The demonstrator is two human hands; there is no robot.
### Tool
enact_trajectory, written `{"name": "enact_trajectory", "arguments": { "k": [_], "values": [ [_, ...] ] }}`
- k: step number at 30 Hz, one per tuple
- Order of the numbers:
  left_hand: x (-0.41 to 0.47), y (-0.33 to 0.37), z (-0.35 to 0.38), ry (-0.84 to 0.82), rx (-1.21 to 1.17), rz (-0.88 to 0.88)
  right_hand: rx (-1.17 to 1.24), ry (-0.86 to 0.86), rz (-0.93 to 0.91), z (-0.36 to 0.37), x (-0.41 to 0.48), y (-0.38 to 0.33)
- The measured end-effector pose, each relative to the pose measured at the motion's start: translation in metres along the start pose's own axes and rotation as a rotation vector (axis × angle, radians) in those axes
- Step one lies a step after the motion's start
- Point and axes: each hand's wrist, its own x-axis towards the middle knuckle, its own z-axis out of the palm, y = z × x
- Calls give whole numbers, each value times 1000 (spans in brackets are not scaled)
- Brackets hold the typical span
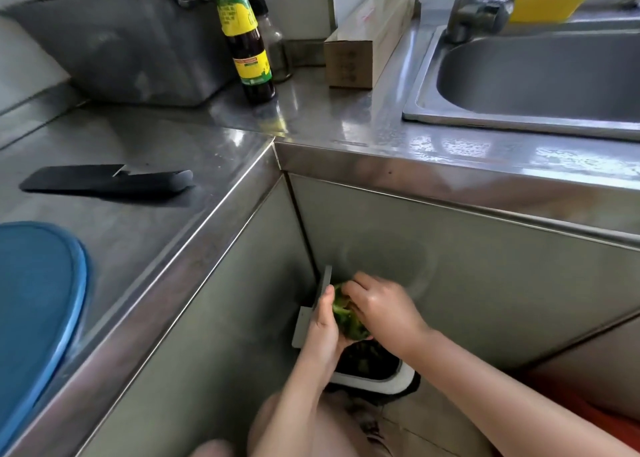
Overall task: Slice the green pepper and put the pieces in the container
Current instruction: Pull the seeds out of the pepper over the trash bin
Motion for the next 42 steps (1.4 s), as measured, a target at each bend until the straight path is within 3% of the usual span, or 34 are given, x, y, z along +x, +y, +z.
{"name": "enact_trajectory", "arguments": {
  "k": [5,9,13,19,24,32,36,42],
  "values": [
    [5,-2,-7,22,28,-30,-21,-10,-124,3,-1,2],
    [5,-4,-8,39,9,-17,129,-7,-52,10,1,7],
    [5,-2,-4,77,-38,-22,413,32,193,2,3,9],
    [2,4,1,148,-309,-47,831,122,765,0,3,16],
    [1,5,-3,169,-316,31,462,-78,557,14,-3,19],
    [-3,13,-13,74,-546,13,362,-80,451,15,9,24],
    [-1,12,-12,53,-428,4,413,-34,193,1,14,21],
    [-5,11,-6,44,-127,2,415,-225,-184,-20,25,16]
  ]
}}
